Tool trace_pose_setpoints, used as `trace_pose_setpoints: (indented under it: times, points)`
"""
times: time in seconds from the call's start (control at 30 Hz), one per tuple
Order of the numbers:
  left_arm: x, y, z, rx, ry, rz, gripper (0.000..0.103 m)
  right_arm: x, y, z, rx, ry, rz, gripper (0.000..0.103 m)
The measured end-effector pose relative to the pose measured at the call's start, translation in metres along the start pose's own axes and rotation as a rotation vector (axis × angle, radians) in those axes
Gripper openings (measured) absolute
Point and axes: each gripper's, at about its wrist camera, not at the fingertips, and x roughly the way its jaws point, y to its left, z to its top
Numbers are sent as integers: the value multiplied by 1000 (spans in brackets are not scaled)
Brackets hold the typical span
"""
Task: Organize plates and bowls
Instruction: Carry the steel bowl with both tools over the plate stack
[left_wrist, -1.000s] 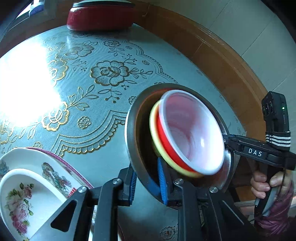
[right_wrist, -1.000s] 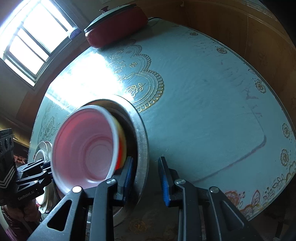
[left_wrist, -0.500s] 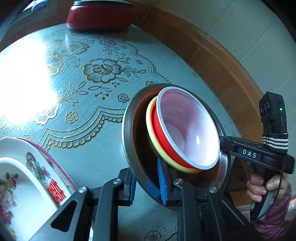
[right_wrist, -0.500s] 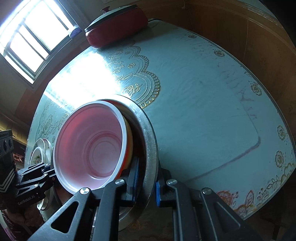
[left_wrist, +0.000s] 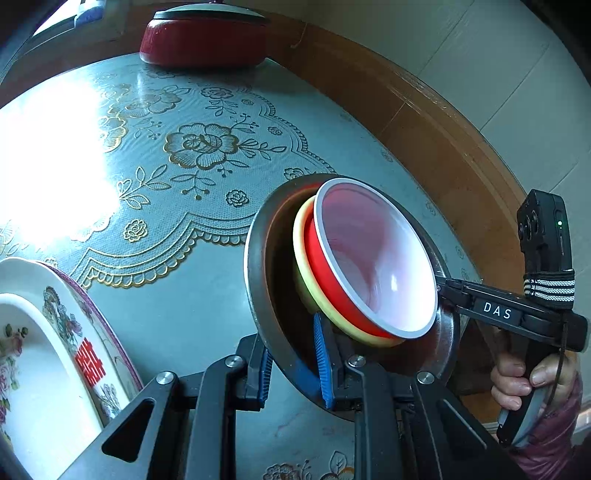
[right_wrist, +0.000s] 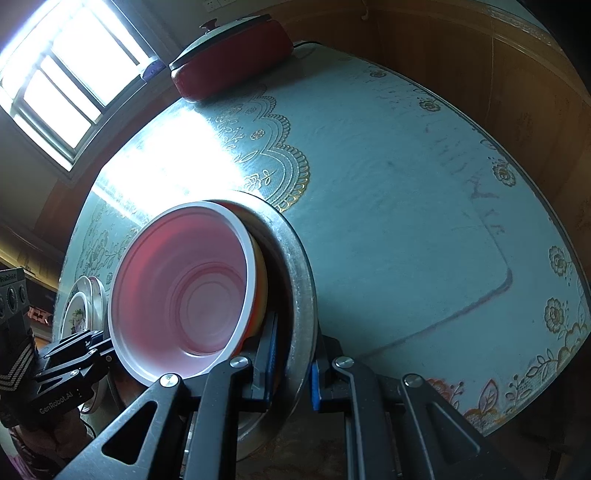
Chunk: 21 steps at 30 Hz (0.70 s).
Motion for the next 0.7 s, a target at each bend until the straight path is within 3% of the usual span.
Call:
trace_pose_setpoints:
  times: [0.5,0.7]
  points:
    - [-3,-13,2,15,-53,82,21,3,-10,1,-17,9,65,13]
    - [-10,-8,0,37,-64,78,21,4,-3,-5,14,7,74,13]
